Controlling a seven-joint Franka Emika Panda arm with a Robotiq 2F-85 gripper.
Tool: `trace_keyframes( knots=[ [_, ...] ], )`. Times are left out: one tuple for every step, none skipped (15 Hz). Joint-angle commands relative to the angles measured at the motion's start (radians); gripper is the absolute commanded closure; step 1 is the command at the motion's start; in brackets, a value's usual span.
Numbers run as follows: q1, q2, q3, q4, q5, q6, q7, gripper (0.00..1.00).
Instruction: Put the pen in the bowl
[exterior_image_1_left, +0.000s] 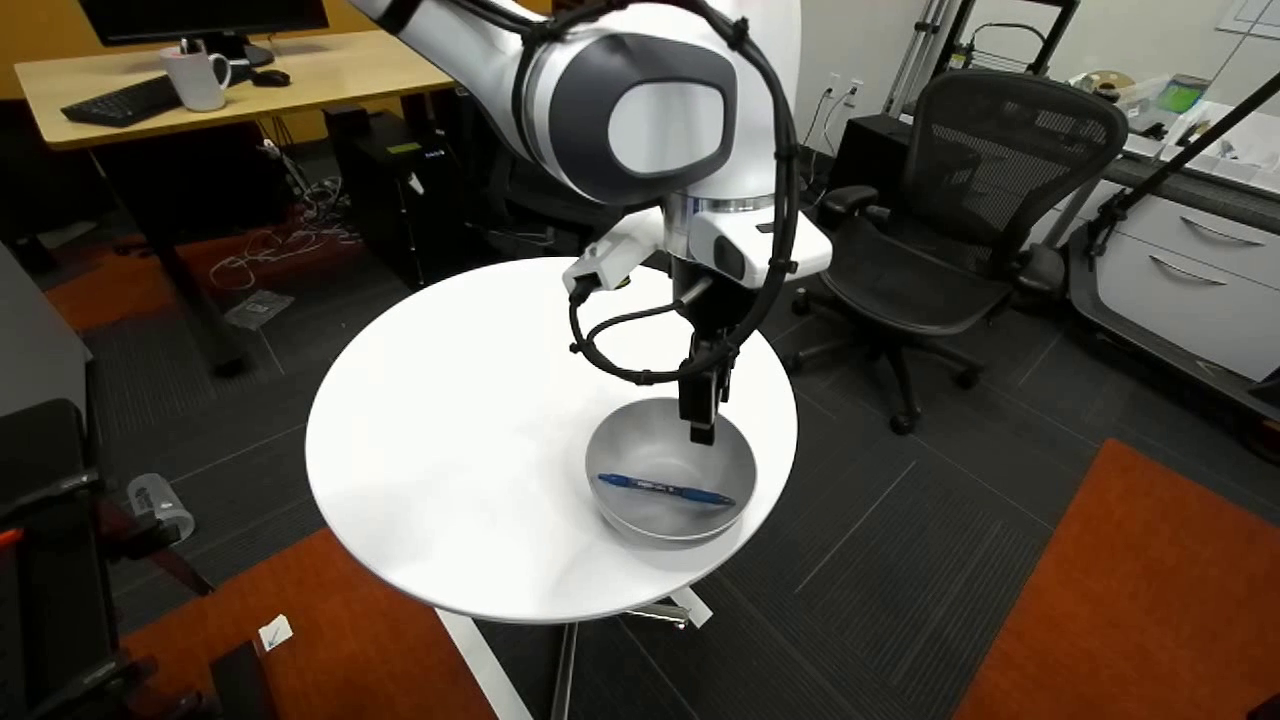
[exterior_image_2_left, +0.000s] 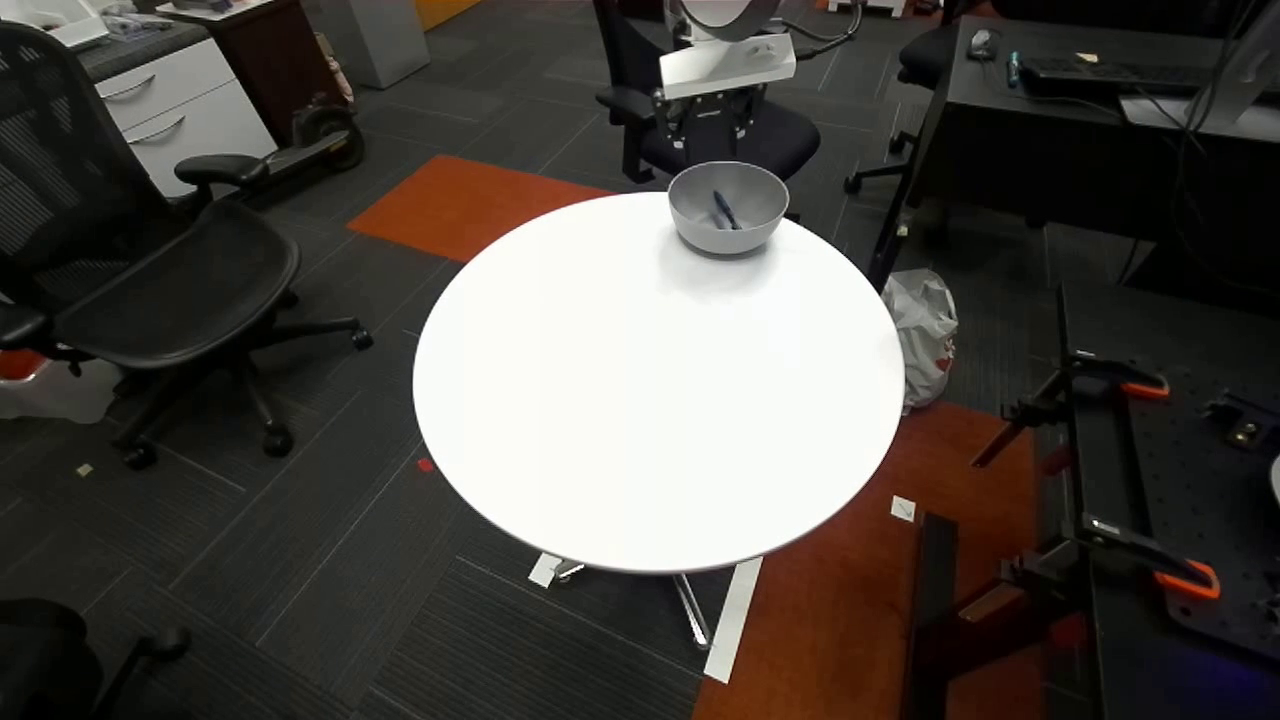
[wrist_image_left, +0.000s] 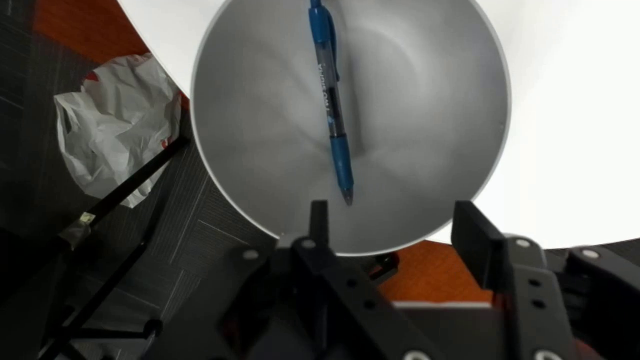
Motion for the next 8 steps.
trace_keyframes(
  knots=[
    [0.004, 0.018, -0.008, 0.042, 0.024, -0.036, -0.001, 0.02],
    [0.004, 0.018, -0.007, 0.041, 0.026, -0.032, 0.0, 0.0],
    [0.004, 0.018, -0.007, 0.041, 0.027, -0.03, 0.001, 0.0],
    [0.004, 0.017, -0.006, 0.037, 0.029, -0.028, -0.001, 0.0],
    [0.003, 0.014, -0.004, 0.034, 0.031, -0.026, -0.004, 0.0],
    [-0.006, 0.008, 0.006, 0.029, 0.044, -0.024, -0.02, 0.0],
    [0.008, 0.013, -0.011, 0.016, 0.024, -0.003, -0.006, 0.0],
    [0.008, 0.013, -0.011, 0.016, 0.026, -0.002, -0.006, 0.0]
  ],
)
